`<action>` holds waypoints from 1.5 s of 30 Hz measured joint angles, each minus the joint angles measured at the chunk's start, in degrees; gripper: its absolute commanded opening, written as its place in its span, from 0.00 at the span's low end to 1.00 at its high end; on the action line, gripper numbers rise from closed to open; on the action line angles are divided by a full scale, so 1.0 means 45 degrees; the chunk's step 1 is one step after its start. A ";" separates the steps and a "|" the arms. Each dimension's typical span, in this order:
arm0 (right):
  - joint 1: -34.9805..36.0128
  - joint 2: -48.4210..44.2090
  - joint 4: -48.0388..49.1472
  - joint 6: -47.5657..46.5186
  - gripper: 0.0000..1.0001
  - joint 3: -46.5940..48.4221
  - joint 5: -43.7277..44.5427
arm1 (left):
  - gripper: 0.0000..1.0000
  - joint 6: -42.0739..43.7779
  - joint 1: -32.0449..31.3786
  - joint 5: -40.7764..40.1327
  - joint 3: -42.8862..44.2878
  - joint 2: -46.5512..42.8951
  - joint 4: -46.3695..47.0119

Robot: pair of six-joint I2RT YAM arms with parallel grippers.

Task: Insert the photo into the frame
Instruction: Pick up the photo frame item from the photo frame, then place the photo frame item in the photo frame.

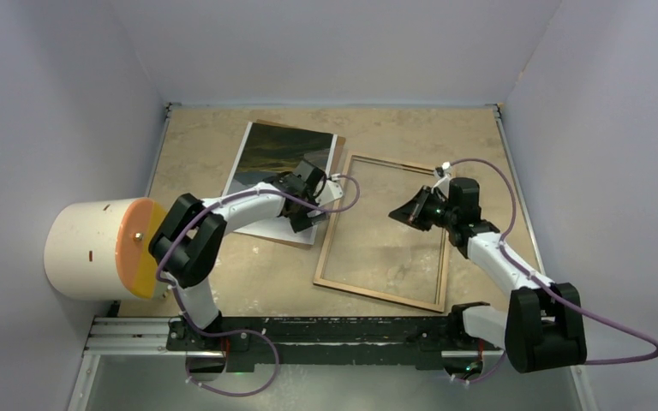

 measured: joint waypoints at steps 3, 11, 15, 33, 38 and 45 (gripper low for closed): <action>0.0000 -0.0078 -0.1491 -0.0617 0.00 0.0709 0.0821 | 1.00 -0.0087 0.0345 0.0797 0.0607 0.0010 -0.0748; 0.0000 -0.2225 -0.4930 -0.0952 0.00 0.0748 0.3628 | 1.00 -0.0219 0.1583 0.1428 0.1807 0.0010 -0.1185; 0.0000 -0.2788 -0.5950 -0.0976 0.00 0.0748 0.4702 | 1.00 -0.0316 0.1598 0.1564 0.1831 0.0068 -0.1263; -0.0034 -0.3837 -0.7334 -0.0665 0.00 0.0733 0.6552 | 1.00 -0.0423 0.1569 0.1894 0.1841 0.0330 -0.1375; -0.0039 -0.3837 -0.7470 -0.0714 0.00 0.0733 0.6557 | 1.00 -0.0423 0.1564 0.1899 0.1841 0.0398 -0.1375; -0.0044 -0.3677 -0.7461 -0.0816 0.00 0.0733 0.6426 | 1.00 -0.0427 0.1511 0.1928 0.1841 0.0413 -0.1370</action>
